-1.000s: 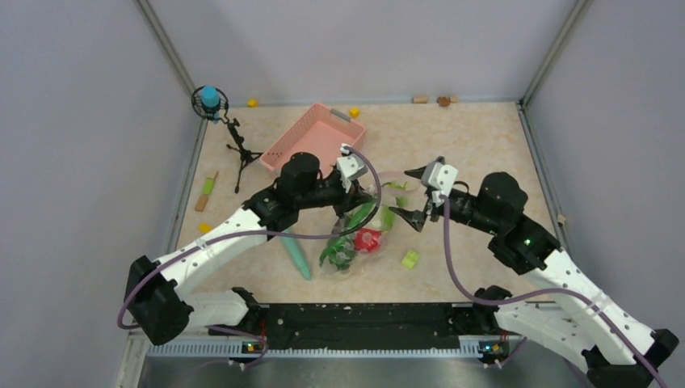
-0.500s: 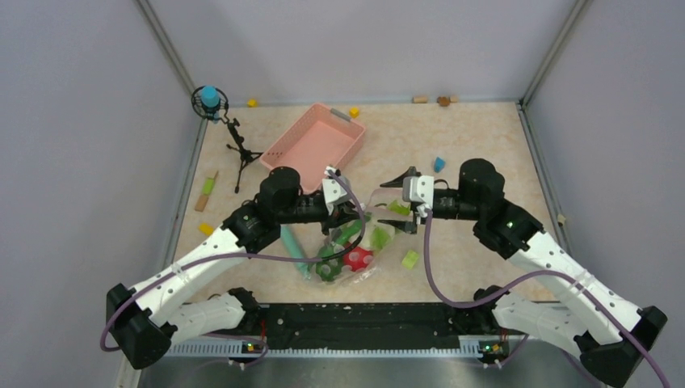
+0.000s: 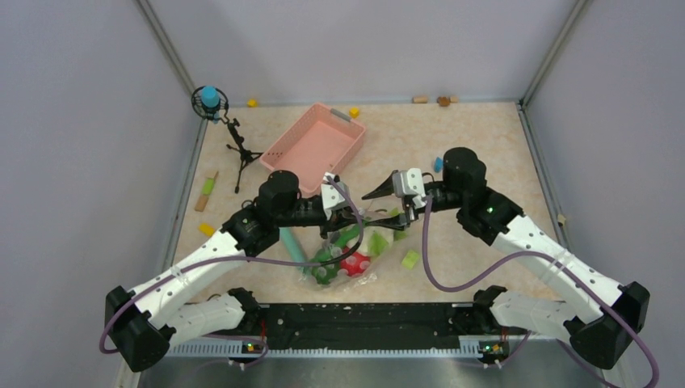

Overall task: Place the food in the zip-top bag and seal the zipper
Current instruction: Zip the zipper food storage bag at the center of the board.

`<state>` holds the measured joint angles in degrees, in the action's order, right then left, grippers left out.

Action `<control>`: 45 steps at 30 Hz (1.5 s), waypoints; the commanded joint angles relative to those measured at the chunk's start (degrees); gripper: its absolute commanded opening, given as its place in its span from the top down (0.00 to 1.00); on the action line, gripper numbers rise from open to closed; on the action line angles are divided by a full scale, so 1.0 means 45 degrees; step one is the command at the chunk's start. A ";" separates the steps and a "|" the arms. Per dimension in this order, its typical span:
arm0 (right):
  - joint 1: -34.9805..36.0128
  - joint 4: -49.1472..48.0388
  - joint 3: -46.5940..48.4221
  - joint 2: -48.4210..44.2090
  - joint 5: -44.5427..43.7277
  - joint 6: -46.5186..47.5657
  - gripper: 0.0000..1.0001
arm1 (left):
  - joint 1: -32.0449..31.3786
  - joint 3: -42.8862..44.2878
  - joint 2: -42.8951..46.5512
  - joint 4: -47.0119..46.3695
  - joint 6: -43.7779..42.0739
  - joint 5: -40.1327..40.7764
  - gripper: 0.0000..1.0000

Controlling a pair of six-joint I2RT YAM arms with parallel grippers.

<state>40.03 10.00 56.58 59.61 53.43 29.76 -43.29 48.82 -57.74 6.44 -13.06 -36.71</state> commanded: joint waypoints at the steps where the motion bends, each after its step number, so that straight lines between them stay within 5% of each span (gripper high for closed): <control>1: 0.0056 -0.2022 0.0039 -0.0151 0.1232 -0.0955 0.48 | -0.0010 0.0162 0.0355 -0.1011 -0.0222 -0.0594 1.00; 19: 0.0079 0.0139 0.1060 0.1133 0.1275 0.0294 0.61 | -0.0019 -0.0202 0.0533 -0.1779 0.0077 -0.0411 1.00; 38: 0.0068 -0.0941 0.0873 0.1159 0.2007 -0.0731 0.67 | -0.0019 -0.0131 0.0319 -0.1843 0.0305 -0.0096 1.00; 42: 0.0069 -0.1324 0.0912 0.1395 0.1788 -0.1289 0.77 | -0.0019 -0.0128 0.0296 -0.1811 0.0304 0.0234 1.00; 45: 0.0066 -0.0804 0.1124 0.1469 0.1659 -0.1037 0.98 | -0.0029 -0.0159 0.0365 -0.1821 0.0322 0.0141 1.00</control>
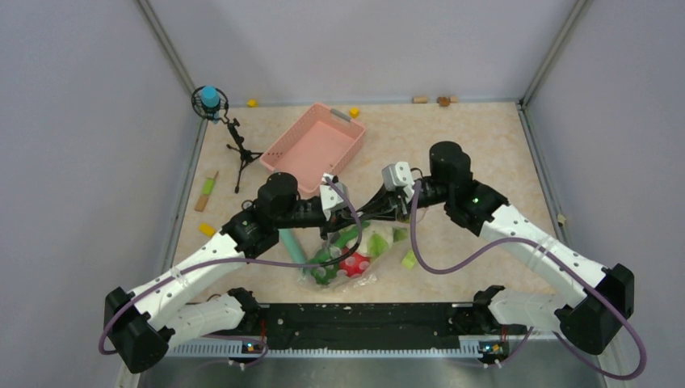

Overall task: Place the food in the zip-top bag and seal the zipper
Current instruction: Zip the zipper food storage bag at the center of the board.

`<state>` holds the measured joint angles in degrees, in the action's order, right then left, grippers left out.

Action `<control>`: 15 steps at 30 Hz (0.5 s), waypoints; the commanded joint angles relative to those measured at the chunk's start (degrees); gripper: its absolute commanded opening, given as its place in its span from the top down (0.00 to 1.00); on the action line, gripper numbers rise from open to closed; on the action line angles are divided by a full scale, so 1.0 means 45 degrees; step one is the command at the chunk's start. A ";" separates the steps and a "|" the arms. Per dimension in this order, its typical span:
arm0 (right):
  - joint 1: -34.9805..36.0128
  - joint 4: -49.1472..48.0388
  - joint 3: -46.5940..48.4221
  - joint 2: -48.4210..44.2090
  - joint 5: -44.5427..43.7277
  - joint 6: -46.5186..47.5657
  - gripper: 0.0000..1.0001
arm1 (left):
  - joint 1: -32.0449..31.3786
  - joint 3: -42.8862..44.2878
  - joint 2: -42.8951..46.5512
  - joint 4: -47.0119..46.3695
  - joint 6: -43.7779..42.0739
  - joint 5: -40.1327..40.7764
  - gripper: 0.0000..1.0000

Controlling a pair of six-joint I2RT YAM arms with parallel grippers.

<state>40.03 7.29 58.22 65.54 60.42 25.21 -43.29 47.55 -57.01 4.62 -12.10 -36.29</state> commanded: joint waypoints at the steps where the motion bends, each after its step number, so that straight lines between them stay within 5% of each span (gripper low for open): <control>1: 0.0069 -0.0034 0.0802 0.0154 0.0027 0.0126 1.00 | -0.0029 0.0091 0.0260 -0.1433 0.0103 0.0003 1.00; 6: 0.0086 0.0390 0.0944 0.0124 -0.0975 0.0325 1.00 | -0.0029 -0.0094 0.0547 -0.1534 0.0121 -0.0027 1.00; 10: 0.0070 0.0062 0.1002 0.0172 -0.1116 -0.0322 1.00 | -0.0029 -0.0137 0.0614 -0.1562 0.0159 -0.0043 0.64; 15: 0.0067 0.0031 0.1047 0.0114 -0.1635 -0.0521 1.00 | -0.0018 -0.0041 0.0460 -0.1861 0.0387 -0.0160 0.50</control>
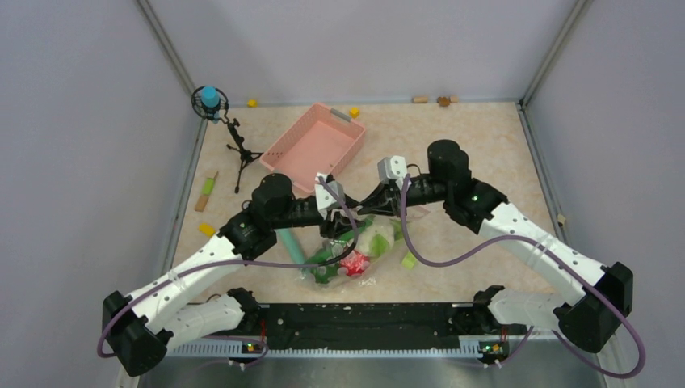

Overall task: Place the food in the zip-top bag and seal the zipper
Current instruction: Zip the zipper food storage bag at the center of the board.

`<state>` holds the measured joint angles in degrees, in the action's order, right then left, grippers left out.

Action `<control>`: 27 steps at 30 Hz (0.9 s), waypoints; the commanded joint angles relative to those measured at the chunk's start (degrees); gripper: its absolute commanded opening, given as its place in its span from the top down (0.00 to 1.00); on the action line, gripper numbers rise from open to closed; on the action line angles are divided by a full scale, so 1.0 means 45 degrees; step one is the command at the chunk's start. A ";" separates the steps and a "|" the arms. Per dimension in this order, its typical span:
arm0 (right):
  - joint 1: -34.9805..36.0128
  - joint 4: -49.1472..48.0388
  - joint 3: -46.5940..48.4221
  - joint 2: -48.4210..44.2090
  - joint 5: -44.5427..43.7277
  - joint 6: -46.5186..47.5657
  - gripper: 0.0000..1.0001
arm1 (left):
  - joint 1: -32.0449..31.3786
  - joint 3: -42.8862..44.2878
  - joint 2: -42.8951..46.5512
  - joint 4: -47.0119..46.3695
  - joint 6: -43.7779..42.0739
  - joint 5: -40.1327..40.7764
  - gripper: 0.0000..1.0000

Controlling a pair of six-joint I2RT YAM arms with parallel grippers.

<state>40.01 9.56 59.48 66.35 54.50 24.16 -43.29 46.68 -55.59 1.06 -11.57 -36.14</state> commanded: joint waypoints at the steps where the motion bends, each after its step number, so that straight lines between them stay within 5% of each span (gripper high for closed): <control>1: 0.0079 -0.0517 0.0768 -0.0084 -0.0339 -0.0376 1.00 | -0.0026 0.0172 0.0110 -0.1175 0.0341 -0.0209 0.50; 4: 0.0077 -0.0673 0.0744 -0.0155 -0.0150 -0.0583 1.00 | -0.0029 0.0254 -0.0135 -0.1404 0.0520 -0.0197 0.63; 8: 0.0075 -0.0876 0.0599 -0.0418 -0.0333 -0.0767 1.00 | -0.0029 0.0492 -0.0443 -0.1157 0.0625 -0.0042 1.00; 18: 0.0078 -0.0358 0.0681 -0.0737 -0.1747 -0.0707 1.00 | -0.0028 -0.0278 0.0264 -0.1384 0.0570 0.0356 1.00; 27: 0.0093 -0.0866 0.1151 -0.0515 0.0220 -0.2791 1.00 | -0.0029 0.0183 -0.0057 -0.0929 0.0635 0.0312 1.00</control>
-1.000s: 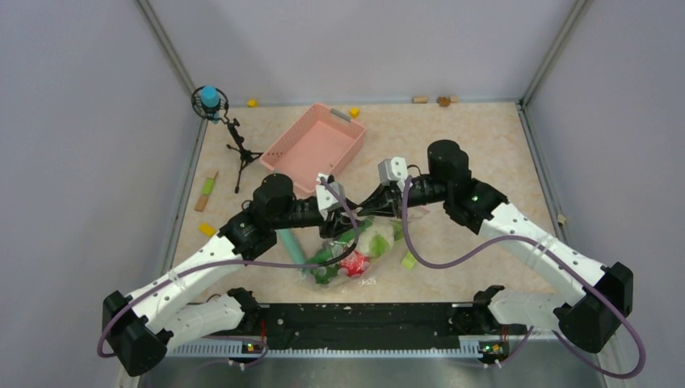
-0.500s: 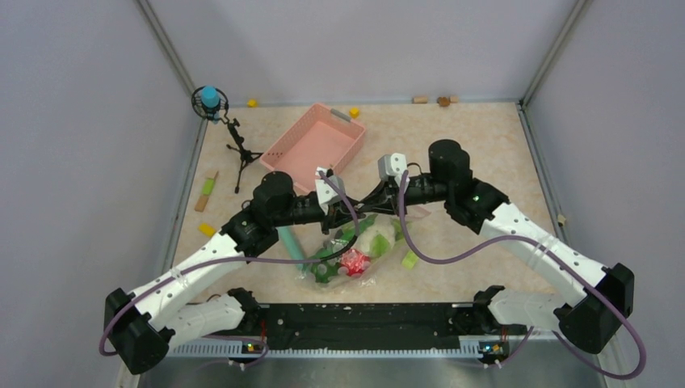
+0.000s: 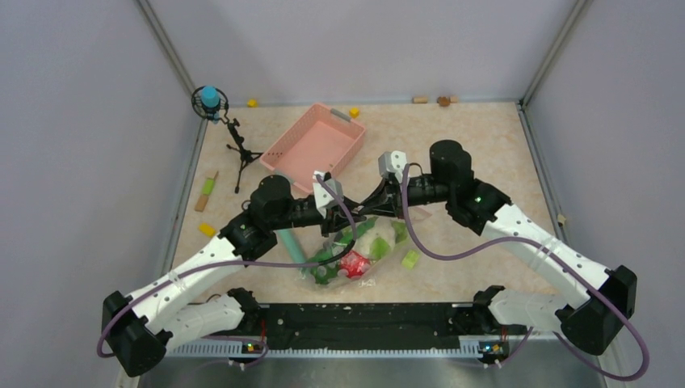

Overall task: Place the food in the zip-top bag and seal the zipper
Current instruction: Zip the zipper food storage bag at the center of the board.

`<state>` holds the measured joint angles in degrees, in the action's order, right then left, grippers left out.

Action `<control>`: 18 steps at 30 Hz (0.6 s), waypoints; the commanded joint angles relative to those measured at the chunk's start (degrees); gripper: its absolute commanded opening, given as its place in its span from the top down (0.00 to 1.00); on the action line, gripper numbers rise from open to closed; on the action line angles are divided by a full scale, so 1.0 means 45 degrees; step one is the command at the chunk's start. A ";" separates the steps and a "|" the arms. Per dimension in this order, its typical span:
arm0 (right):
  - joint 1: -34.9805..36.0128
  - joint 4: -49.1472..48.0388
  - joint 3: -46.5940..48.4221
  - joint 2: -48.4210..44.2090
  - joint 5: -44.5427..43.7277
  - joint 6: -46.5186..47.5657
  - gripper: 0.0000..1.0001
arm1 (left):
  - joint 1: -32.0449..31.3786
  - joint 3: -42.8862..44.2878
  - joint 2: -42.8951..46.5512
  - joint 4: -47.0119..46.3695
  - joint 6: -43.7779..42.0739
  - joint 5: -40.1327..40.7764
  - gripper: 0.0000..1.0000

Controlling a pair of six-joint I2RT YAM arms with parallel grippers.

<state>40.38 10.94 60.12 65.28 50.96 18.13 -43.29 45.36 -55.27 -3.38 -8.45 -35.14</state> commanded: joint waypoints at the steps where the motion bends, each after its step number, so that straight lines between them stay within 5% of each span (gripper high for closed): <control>1: 0.0013 -0.1246 0.0983 -0.0278 0.1032 -0.1529 1.00 | -0.0019 0.0560 -0.0198 0.0132 -0.0071 0.0051 1.00; 18: 0.0006 -0.1307 0.0938 -0.0170 0.0601 -0.1398 1.00 | -0.0029 0.0251 0.0000 0.0178 -0.0133 -0.0018 0.65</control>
<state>40.25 10.46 60.12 65.30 51.09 13.67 -43.33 46.19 -55.88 -2.59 -7.86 -36.14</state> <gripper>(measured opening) 0.043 0.334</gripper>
